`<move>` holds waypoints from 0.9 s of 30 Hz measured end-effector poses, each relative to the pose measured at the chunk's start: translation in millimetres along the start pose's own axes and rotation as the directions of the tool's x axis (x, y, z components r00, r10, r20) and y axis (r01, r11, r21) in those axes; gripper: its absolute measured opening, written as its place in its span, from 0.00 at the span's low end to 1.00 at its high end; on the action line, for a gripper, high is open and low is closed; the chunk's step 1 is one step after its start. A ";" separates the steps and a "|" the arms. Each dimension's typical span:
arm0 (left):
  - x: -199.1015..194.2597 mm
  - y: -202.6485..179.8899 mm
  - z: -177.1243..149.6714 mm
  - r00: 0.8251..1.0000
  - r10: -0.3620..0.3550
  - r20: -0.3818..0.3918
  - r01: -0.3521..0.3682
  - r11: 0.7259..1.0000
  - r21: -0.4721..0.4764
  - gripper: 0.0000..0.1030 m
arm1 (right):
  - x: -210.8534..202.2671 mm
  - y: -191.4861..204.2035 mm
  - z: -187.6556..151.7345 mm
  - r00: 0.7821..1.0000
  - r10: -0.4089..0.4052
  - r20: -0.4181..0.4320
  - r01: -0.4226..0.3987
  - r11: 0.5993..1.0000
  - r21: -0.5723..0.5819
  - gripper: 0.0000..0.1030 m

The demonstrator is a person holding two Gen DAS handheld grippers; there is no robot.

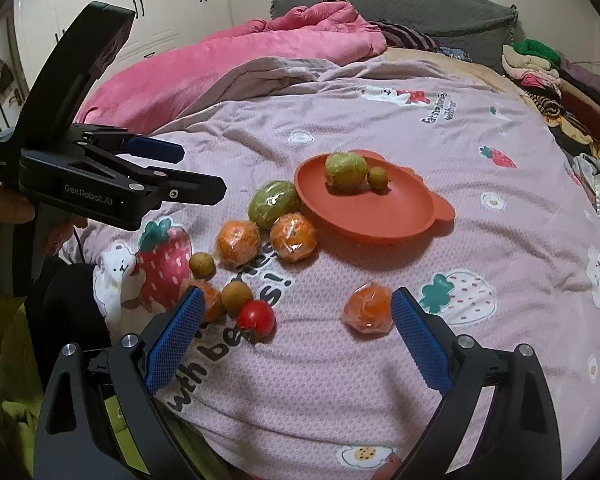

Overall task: Organize fruits
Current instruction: 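Withdraw both open tools from the plate back toward the fruit pile, then grasp a wrapped orange tangerine with left tool while right tool grasps the red cherry tomato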

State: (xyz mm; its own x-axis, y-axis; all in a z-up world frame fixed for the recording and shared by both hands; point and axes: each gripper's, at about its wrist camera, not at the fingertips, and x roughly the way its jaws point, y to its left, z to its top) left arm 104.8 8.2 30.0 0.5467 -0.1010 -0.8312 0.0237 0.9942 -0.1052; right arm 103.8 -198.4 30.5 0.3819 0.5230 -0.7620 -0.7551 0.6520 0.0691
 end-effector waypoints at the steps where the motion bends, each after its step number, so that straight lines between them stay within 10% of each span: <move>1: 0.6 -0.5 -1.3 1.000 0.002 -0.003 -0.002 1.000 0.002 0.85 | 0.5 0.6 -1.6 1.000 0.004 -0.002 -0.004 1.000 0.002 0.91; 27: 33.9 -5.1 -29.5 0.997 -0.021 -0.081 0.020 1.000 -0.017 0.77 | 19.4 4.6 -26.5 0.998 0.045 -0.050 -0.045 0.999 0.000 0.91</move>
State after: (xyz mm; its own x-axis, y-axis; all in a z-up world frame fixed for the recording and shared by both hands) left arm 98.5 -1.5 -13.8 0.4769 -0.1249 -0.8701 0.0200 0.9911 -0.1313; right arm 93.6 -199.8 -1.1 0.3201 0.5235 -0.7896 -0.7716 0.6277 0.1034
